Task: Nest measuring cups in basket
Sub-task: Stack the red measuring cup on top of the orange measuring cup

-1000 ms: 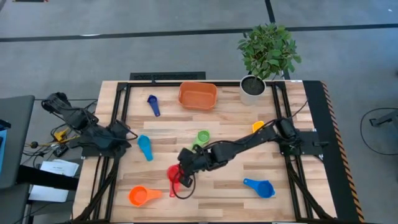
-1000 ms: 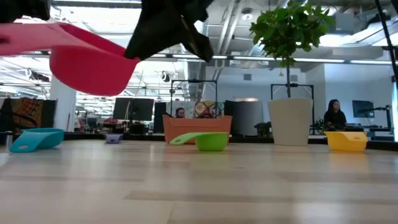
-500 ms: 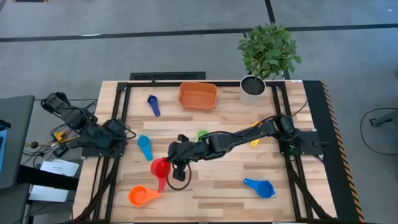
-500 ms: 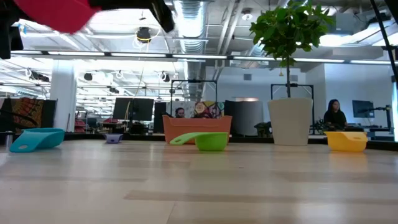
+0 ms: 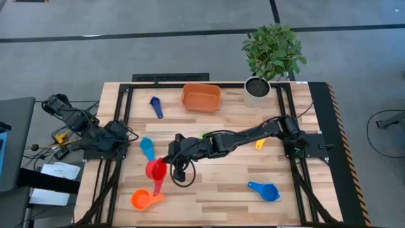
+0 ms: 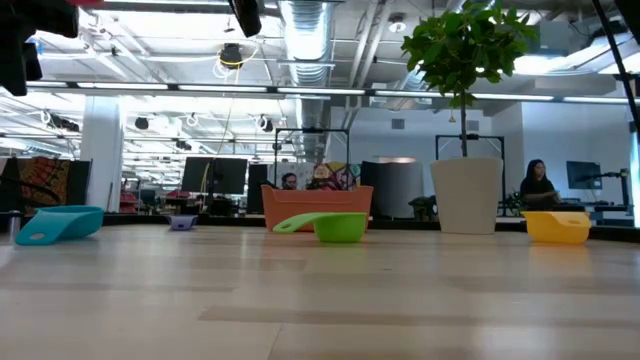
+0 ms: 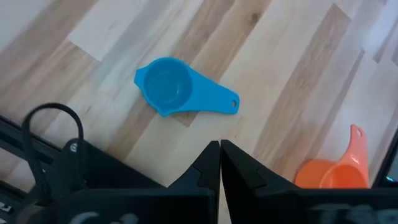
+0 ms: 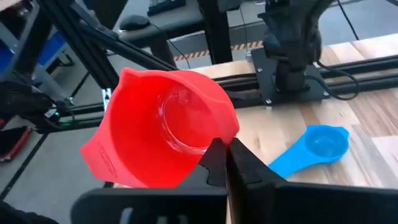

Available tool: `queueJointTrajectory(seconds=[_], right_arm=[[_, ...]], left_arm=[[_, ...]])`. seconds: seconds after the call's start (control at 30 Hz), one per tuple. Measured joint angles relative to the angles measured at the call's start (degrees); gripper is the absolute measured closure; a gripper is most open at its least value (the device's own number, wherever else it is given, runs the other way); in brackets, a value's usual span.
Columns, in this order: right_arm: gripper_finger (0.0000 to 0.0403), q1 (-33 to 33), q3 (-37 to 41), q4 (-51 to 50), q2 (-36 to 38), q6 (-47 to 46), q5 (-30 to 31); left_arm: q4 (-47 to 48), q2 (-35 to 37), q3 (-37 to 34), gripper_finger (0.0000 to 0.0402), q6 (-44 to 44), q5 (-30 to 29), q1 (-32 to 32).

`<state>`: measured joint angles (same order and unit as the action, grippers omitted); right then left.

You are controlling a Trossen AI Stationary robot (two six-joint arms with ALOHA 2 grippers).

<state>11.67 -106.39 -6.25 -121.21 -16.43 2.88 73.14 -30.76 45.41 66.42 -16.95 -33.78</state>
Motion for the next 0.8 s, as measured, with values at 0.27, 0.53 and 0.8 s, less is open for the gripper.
queueJointTrajectory(seconds=[0.27, 0.53, 0.8], right_arm=[[0.0399, -1.43, 0.16, 1.54, -3.11, 0.08, -10.67], [0.0399, 1.33, -11.49, 7.15, -16.54, -0.02, -19.66], [0.0399, -0.48, -27.29, 1.34, -25.42, 1.3, -19.15]], left_arm=[[-0.59, 0.0, 0.0, 0.0401, -0.6, -0.03, 0.0], [-0.85, -2.39, -0.02, 0.0401, 0.77, 1.75, 0.01], [-0.6, -7.29, -0.02, 0.0401, 0.29, 4.43, 0.0]])
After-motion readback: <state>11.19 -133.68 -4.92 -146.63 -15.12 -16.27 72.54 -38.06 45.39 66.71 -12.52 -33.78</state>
